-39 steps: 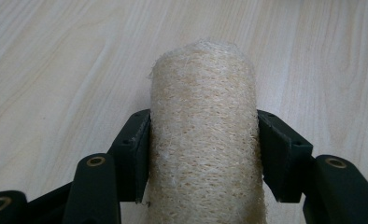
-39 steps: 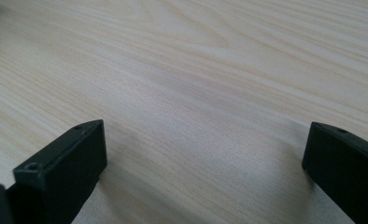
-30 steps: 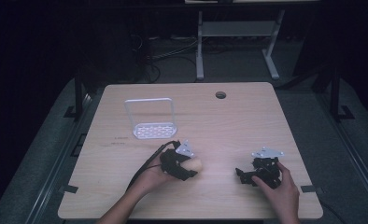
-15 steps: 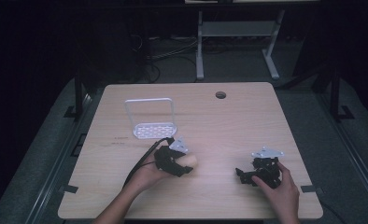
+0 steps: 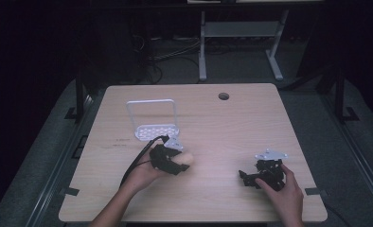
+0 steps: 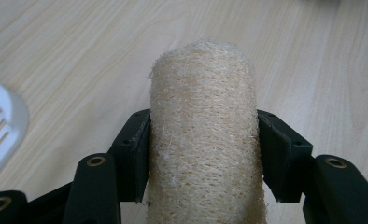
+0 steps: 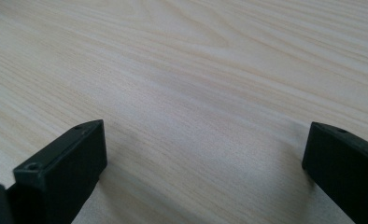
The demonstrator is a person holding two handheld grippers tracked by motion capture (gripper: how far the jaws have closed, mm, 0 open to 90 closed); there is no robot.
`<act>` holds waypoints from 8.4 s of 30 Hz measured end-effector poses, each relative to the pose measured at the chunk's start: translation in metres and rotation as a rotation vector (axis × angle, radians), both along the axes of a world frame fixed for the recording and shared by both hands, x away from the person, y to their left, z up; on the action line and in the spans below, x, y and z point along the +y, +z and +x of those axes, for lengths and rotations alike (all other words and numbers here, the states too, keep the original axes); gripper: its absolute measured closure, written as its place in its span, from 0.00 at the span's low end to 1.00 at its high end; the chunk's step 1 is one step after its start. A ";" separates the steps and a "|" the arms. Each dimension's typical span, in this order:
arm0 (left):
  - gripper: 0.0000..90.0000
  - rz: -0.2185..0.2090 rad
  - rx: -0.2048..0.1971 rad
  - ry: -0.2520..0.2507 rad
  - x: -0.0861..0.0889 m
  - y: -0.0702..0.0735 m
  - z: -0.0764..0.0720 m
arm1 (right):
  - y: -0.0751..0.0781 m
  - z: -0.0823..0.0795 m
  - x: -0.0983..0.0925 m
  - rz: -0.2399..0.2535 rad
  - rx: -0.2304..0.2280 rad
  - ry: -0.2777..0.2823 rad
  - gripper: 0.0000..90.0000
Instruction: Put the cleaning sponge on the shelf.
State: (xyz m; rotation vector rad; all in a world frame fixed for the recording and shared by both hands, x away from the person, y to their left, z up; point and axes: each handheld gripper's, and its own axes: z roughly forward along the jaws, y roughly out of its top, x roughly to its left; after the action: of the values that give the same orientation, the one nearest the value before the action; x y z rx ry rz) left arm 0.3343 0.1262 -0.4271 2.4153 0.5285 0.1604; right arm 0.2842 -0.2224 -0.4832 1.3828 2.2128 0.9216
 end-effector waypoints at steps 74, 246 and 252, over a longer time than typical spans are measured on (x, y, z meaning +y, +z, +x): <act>0.46 0.019 -0.065 0.222 0.058 0.025 0.075 | 0.000 0.000 0.000 0.001 -0.001 0.000 0.00; 0.32 -0.078 -0.078 0.386 0.118 -0.006 0.011 | 0.000 0.000 0.000 0.000 0.000 0.000 0.00; 0.25 -0.070 -0.088 0.375 0.120 -0.007 -0.004 | 0.000 0.000 0.000 0.000 0.000 0.000 0.00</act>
State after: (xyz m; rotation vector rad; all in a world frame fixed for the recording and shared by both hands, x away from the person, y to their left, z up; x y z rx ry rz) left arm 0.3300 0.2460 -0.4341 2.2094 0.9256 0.3996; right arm 0.2842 -0.2224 -0.4832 1.3826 2.2129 0.9211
